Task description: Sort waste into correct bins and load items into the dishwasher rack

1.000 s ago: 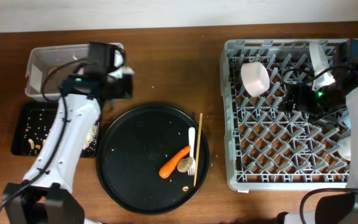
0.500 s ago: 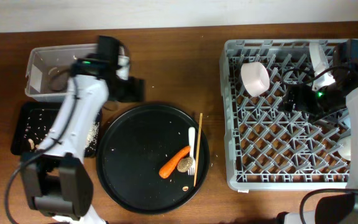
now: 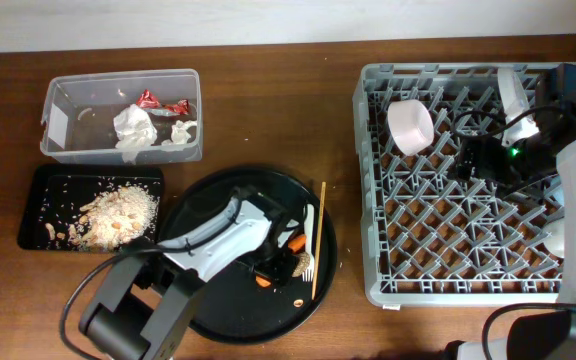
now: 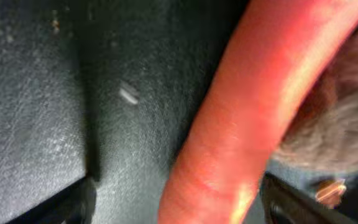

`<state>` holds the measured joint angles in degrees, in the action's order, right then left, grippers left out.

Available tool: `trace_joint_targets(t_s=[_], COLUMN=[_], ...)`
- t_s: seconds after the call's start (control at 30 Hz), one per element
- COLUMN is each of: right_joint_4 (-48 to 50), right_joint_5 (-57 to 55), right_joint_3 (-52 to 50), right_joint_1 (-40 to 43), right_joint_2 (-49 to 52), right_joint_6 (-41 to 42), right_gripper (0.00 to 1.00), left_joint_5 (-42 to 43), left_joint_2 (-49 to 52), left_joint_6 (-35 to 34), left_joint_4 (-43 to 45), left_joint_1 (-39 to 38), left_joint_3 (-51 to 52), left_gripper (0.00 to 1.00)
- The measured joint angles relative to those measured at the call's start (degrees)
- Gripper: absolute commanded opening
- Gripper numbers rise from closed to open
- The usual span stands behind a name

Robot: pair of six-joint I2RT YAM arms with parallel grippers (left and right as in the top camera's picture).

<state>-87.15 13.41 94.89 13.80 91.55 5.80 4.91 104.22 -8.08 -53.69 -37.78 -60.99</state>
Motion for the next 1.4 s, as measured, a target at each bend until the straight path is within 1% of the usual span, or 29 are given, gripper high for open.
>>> trace_joint_targets(t_s=[0.03,0.07,0.13,0.2,0.23,0.27,0.4,0.47,0.5,0.57,0.63,0.67,0.7,0.77,0.8,0.83,0.93,0.97,1.0,1.1,1.13,1.17,1.2,1.27,1.3,1.33,1.4], right_joint_4=[0.0,0.0,-0.1,-0.1,-0.1,-0.1,-0.1,-0.1,-0.1,-0.1,-0.1,-0.1,-0.1,-0.1,-0.1,-0.1,-0.2,-0.3,-0.2,-0.2,-0.2,-0.2,-0.2,-0.3,-0.3,-0.2,-0.2], right_joint_5=[0.0,0.0,0.0,0.0,0.0,0.0,0.0,0.0,0.0,0.0,0.0,0.0,0.0,0.0,0.0,0.0,0.0,0.0,0.0,0.0,0.0,0.0,0.0,0.0,0.0,0.0,0.0], right_joint_3=[0.0,0.0,0.0,0.0,0.0,0.0,0.0,0.0,0.0,0.0,0.0,0.0,0.0,0.0,0.0,0.0,0.0,0.0,0.0,0.0,0.0,0.0,0.0,0.0,0.0,0.0,0.0], right_joint_1=[0.0,0.0,0.0,0.0,0.0,0.0,0.0,0.0,0.0,0.0,0.0,0.0,0.0,0.0,0.0,0.0,0.0,0.0,0.0,0.0,0.0,0.0,0.0,0.0,0.0,0.0,0.0], right_joint_2=[0.0,0.0,0.0,0.0,0.0,0.0,0.0,0.0,0.0,0.0,0.0,0.0,0.0,0.0,0.0,0.0,0.0,0.0,0.0,0.0,0.0,0.0,0.0,0.0,0.0,0.0,0.0], right_joint_6=[0.0,0.0,0.0,0.0,0.0,0.0,0.0,0.0,0.0,0.0,0.0,0.0,0.0,0.0,0.0,0.0,0.0,0.0,0.0,0.0,0.0,0.0,0.0,0.0,0.0,0.0,0.0], right_gripper=[0.92,0.92,0.92,0.92,0.92,0.92,0.92,0.92,0.92,0.92,0.92,0.92,0.92,0.92,0.92,0.92,0.92,0.92,0.92,0.92,0.92,0.92,0.92,0.92,0.92,0.92,0.92], left_joint_5=[-0.4,-1.0,-2.6,-4.1,-4.1,-4.1,-4.4,-6.9,-7.6,-8.3,-11.0,-11.2,-11.7,-11.4,-11.7,-12.3,-12.1,-12.0,-12.0,-11.1,-10.4,-9.8,-9.5,-9.3,-9.2,-9.2,-9.0], left_joint_2=[-0.6,-1.6,-1.7,-1.7,-1.7,-1.7,-2.0,-7.3,-13.2,-18.5,-24.7,-25.6,-25.8,-25.8,-25.8,-25.8,-24.2,-23.5,-20.1,-12.3,-10.8,-10.0,-9.4,-8.2,-8.2,-8.2,-8.2], left_joint_6=[-0.5,-0.8,-0.8,-0.5,-0.6,-0.6,-0.6,-0.8,-0.9,-1.0,-1.0,-1.0,-1.2,-1.9,-2.5,-3.7,-7.3,-7.9,-9.3,-13.3,-14.1,-14.4,-14.6,-15.0,-15.4,-15.5,-15.5], left_joint_4=[1.4,3.6,5.9,6.9,7.0,6.8,4.3,1.6,0.4,-0.9,-1.5,-1.5,-1.3,-0.5,1.5,2.6,9.2,9.8,12.3,15.1,16.5,16.9,16.9,17.2,17.1,16.2,11.7], left_joint_1=[-0.3,-0.5,-0.5,-0.5,-0.5,-0.5,-0.5,0.4,3.1,7.7,18.5,20.9,27.9,34.6,40.8,45.3,52.9,53.5,55.1,58.9,60.4,61.5,62.3,63.9,63.8,63.8,63.8], left_joint_3=[0.8,1.8,2.0,2.1,2.1,2.1,2.0,2.3,2.3,2.3,2.3,2.3,2.3,2.3,2.3,2.3,2.4,2.4,2.4,2.4,2.4,2.4,2.4,2.4,2.4,2.2,-0.1], left_gripper=[0.75,0.62,0.29,0.14,0.04,0.01,0.00,0.00,0.00,0.01,0.00,0.00,0.00,0.00,0.00,0.01,0.01,0.01,0.01,0.01,0.14,0.23,0.68,0.87,0.99,0.99,0.99])
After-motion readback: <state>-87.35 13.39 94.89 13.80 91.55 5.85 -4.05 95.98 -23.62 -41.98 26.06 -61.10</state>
